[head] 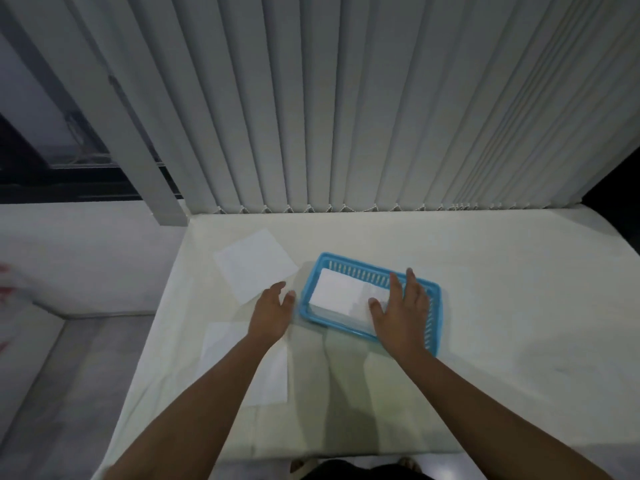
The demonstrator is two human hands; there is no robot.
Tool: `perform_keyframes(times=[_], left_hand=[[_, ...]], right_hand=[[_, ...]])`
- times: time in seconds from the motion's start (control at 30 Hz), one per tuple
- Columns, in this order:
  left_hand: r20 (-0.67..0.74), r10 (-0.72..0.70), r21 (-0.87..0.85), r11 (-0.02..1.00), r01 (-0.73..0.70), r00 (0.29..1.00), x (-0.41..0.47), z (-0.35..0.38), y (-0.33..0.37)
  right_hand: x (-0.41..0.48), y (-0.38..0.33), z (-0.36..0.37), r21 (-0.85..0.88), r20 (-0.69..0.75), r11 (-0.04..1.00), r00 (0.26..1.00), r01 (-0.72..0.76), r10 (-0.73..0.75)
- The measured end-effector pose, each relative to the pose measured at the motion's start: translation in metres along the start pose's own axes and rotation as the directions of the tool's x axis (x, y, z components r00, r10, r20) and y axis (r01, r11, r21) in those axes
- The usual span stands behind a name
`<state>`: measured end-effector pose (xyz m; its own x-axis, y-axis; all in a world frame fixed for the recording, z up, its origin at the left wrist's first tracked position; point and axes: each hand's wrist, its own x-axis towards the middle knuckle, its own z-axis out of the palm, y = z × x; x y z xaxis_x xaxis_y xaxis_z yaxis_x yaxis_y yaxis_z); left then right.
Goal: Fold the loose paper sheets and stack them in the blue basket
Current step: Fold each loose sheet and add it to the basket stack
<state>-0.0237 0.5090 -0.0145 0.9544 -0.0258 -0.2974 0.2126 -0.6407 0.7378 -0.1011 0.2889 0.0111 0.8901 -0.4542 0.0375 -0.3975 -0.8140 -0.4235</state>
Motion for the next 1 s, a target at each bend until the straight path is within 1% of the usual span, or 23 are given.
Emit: perform_keyframes(times=[0.13,0.2,0.27,0.37,0.43,0.5,0.6,0.67,0.7,0.77,0.87,0.93,1.0], left_hand=[[-0.164,-0.100,-0.007,0.995,0.101,0.981,-0.014,-0.033,-0.041],[-0.225,-0.156,-0.012,0.987,0.158,0.962,-0.026,-0.046,-0.061],[-0.279,-0.217,0.001,0.974,0.226,0.936,-0.041,-0.056,-0.079],[-0.370,-0.298,0.026,0.944,0.330,0.880,-0.065,-0.062,-0.099],[-0.385,-0.338,0.047,0.922,0.384,0.859,-0.080,-0.062,-0.106],[-0.374,-0.359,0.087,0.905,0.417,0.855,-0.091,-0.059,-0.114],[-0.356,-0.353,0.164,0.888,0.429,0.865,-0.099,-0.052,-0.123],[-0.333,-0.331,0.176,0.898,0.403,0.883,-0.099,-0.049,-0.125],[-0.320,-0.329,0.155,0.907,0.392,0.888,-0.097,-0.048,-0.124],[-0.296,-0.365,0.058,0.915,0.398,0.882,-0.092,-0.048,-0.123],[-0.264,-0.412,-0.125,0.911,0.393,0.872,-0.082,-0.051,-0.125],[-0.224,-0.384,-0.150,0.922,0.358,0.896,-0.076,-0.057,-0.126],[-0.186,-0.350,-0.113,0.936,0.334,0.918,-0.072,-0.066,-0.126]], right_hand=[[-0.011,-0.045,0.009,-0.016,0.065,0.979,0.978,0.201,-0.200],[-0.017,-0.066,0.020,-0.064,0.069,0.943,0.944,0.327,-0.322],[-0.022,-0.083,0.037,-0.122,0.077,0.884,0.892,0.451,-0.445],[-0.029,-0.107,0.060,-0.144,0.139,0.814,0.826,0.563,-0.546],[-0.033,-0.121,0.073,-0.168,0.208,0.751,0.767,0.639,-0.606],[-0.034,-0.134,0.085,-0.166,0.320,0.676,0.687,0.718,-0.652],[-0.032,-0.152,0.102,-0.133,0.505,0.583,0.561,0.802,-0.656],[-0.031,-0.162,0.112,-0.130,0.579,0.547,0.511,0.827,-0.636],[-0.030,-0.167,0.116,-0.131,0.600,0.534,0.496,0.835,-0.628],[-0.031,-0.173,0.123,-0.126,0.636,0.525,0.475,0.842,-0.609],[-0.032,-0.180,0.130,-0.089,0.679,0.547,0.452,0.832,-0.578],[-0.031,-0.187,0.132,-0.054,0.681,0.578,0.453,0.814,-0.575],[-0.028,-0.195,0.132,-0.018,0.670,0.609,0.461,0.793,-0.581]])
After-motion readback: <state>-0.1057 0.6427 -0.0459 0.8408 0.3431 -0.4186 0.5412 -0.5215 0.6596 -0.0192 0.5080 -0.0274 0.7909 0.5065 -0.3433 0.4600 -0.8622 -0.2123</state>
